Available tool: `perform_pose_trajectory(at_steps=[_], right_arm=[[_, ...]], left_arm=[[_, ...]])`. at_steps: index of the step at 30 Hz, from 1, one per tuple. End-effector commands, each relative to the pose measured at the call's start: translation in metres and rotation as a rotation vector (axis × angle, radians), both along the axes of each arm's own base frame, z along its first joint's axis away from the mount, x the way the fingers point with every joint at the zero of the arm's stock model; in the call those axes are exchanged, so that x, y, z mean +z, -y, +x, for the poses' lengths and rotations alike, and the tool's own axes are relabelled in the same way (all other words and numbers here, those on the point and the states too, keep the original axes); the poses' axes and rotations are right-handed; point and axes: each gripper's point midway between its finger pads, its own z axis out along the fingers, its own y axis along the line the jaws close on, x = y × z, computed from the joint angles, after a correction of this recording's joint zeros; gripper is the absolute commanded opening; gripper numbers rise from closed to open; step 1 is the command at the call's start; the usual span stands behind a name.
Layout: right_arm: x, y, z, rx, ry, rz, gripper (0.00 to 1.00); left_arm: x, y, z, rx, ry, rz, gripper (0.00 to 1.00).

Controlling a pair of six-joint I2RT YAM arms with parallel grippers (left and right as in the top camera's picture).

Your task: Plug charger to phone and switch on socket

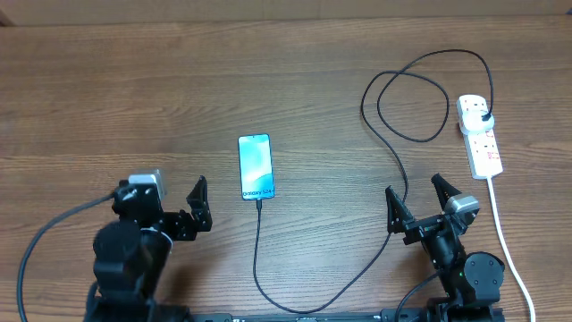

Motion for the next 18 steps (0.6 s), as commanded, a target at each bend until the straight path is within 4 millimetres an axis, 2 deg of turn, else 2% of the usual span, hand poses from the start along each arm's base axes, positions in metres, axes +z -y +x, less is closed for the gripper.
perform_pose_trajectory(at_steps=[1,7,14,18], right_arm=[[-0.001,0.000,0.000,0.001,0.008,-0.001,1.00],[-0.001,0.000,0.000,0.001,0.008,-0.001,1.00],[-0.001,0.000,0.000,0.001,0.008,-0.001,1.00],[-0.001,0.000,0.000,0.001,0.008,-0.001,1.00]], left_arm=[[-0.007,-0.004,-0.001,0.020,0.071,0.004,1.00],[-0.022,-0.004,-0.001,0.020,0.177,-0.005,0.99],[-0.042,-0.009,-0.004,0.047,0.195,0.001,1.00],[-0.038,-0.017,-0.002,0.085,0.257,0.002,1.00]])
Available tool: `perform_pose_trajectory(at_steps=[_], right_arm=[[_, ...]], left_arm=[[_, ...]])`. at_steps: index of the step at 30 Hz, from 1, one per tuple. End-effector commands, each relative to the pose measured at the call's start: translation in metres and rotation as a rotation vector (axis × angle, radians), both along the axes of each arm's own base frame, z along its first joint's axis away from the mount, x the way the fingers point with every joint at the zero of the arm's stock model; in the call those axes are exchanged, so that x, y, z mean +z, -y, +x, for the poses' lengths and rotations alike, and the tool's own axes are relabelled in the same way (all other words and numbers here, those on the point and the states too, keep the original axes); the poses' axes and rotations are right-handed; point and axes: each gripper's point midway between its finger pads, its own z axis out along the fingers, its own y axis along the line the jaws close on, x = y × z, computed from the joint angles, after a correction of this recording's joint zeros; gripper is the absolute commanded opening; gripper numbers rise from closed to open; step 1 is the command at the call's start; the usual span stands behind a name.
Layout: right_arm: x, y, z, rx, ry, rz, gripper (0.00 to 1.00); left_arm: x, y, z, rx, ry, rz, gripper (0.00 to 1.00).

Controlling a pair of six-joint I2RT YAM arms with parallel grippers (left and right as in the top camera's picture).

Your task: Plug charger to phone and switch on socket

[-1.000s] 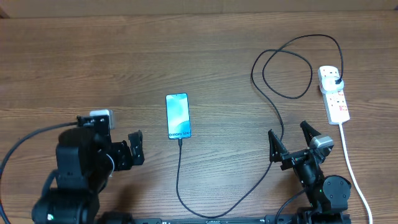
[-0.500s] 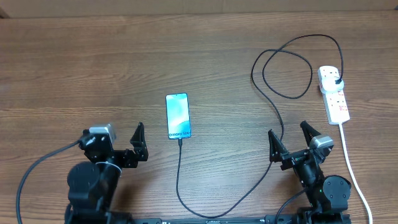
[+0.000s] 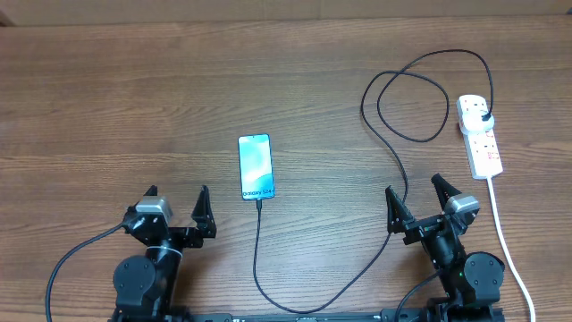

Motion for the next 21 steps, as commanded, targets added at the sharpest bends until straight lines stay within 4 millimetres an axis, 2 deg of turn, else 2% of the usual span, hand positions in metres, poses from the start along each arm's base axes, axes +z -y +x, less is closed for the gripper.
perform_pose_trajectory(at_steps=[1,6,21], right_arm=[[-0.001,0.000,0.000,0.002,0.009,-0.001,1.00],[-0.001,0.000,0.000,0.002,0.009,-0.001,1.00],[-0.001,0.000,0.000,0.002,0.008,-0.001,1.00]], left_arm=[[0.005,-0.013,0.001,0.064,0.073,0.003,1.00],[0.001,-0.017,0.004,0.080,0.134,-0.001,1.00],[-0.010,-0.018,0.007,0.085,0.141,0.053,1.00]])
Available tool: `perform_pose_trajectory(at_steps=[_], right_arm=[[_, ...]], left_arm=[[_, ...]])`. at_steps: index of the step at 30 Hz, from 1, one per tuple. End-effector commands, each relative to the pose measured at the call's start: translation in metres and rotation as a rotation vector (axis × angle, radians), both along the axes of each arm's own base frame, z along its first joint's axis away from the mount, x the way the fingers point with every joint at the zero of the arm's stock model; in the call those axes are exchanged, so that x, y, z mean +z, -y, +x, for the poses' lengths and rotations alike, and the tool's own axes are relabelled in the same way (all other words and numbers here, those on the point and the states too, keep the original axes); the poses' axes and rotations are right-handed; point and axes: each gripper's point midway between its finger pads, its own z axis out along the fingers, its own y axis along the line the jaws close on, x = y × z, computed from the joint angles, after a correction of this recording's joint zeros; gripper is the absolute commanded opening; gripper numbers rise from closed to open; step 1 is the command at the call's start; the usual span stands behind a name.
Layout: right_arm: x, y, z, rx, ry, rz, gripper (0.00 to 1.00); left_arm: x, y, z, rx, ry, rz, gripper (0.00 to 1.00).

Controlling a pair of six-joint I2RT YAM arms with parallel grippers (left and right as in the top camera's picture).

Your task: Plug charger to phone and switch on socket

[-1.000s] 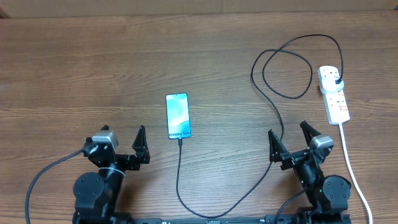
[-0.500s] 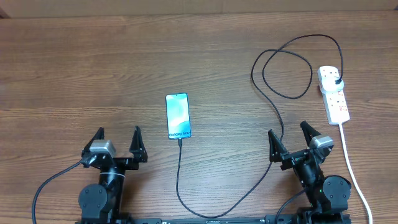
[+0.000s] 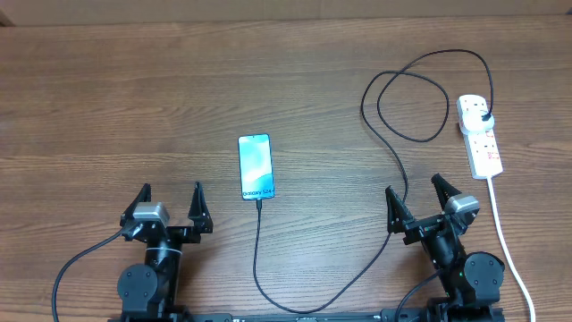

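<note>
A phone point(image 3: 256, 167) with a lit blue screen lies face up at the table's middle. The black charger cable point(image 3: 256, 255) runs into its lower end, sweeps right and loops up to a plug in the white power strip point(image 3: 480, 139) at far right. My left gripper point(image 3: 170, 201) stands open at the near left, left of the phone and below it. The right gripper point(image 3: 418, 197) stands open at the near right, beside the cable and below the strip. Nothing sits between either pair of fingers.
The strip's white cord point(image 3: 506, 241) trails down past the right arm to the near edge. The cable's loop point(image 3: 411, 103) lies on the wood at the back right. A pale wall edge borders the far side of the table.
The left arm has shifted slightly, its gripper now pointing straight away from the base with fingers level. The right arm, phone, cable and strip are unchanged.
The left gripper first sat tilted to the right with its open fingers near the phone's lower left. Then it had drawn back and turned toward upright. Now it rests squared at the near left. The phone stayed plugged and lit throughout, and the right arm never moved.
</note>
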Motion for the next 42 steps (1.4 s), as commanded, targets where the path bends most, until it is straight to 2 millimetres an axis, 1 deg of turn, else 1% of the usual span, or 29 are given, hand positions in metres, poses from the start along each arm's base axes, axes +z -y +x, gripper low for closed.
perform_pose_trajectory(at_steps=[1,3,6,12,14,15,16,23,26,29,42], right_arm=[[-0.001,0.000,0.000,0.000,0.008,-0.001,1.00],[-0.001,0.000,0.000,0.001,0.008,-0.001,1.00],[-0.001,0.000,0.000,0.001,0.008,-0.001,1.00],[-0.001,0.000,0.000,0.001,0.008,-0.001,1.00],[-0.001,0.000,0.000,0.000,0.008,-0.001,1.00],[-0.001,0.000,0.000,0.000,0.008,-0.001,1.00],[-0.001,0.000,0.000,0.000,0.008,-0.001,1.00],[-0.001,0.000,0.000,0.000,0.008,-0.001,1.00],[-0.001,0.000,0.000,0.000,0.008,-0.001,1.00],[-0.001,0.000,0.000,0.001,0.008,-0.001,1.00],[-0.001,0.000,0.000,0.000,0.008,-0.001,1.00]], left_arm=[[-0.007,-0.005,0.002,0.026,0.015,0.031,0.99],[-0.011,-0.004,0.003,0.022,0.013,0.031,1.00],[-0.011,-0.005,0.003,0.024,0.011,0.033,1.00],[-0.013,-0.004,0.003,0.022,0.007,0.092,1.00],[-0.018,-0.004,0.003,0.021,-0.015,0.104,1.00],[-0.027,-0.004,0.002,0.019,-0.051,0.105,1.00],[-0.030,-0.004,0.002,0.018,-0.064,0.106,1.00],[-0.030,-0.003,0.002,0.012,-0.061,0.140,1.00],[-0.028,0.014,0.001,-0.092,-0.034,0.291,0.99],[-0.027,0.018,0.000,-0.120,-0.020,0.352,1.00],[-0.027,0.018,0.001,-0.116,-0.024,0.322,0.99]])
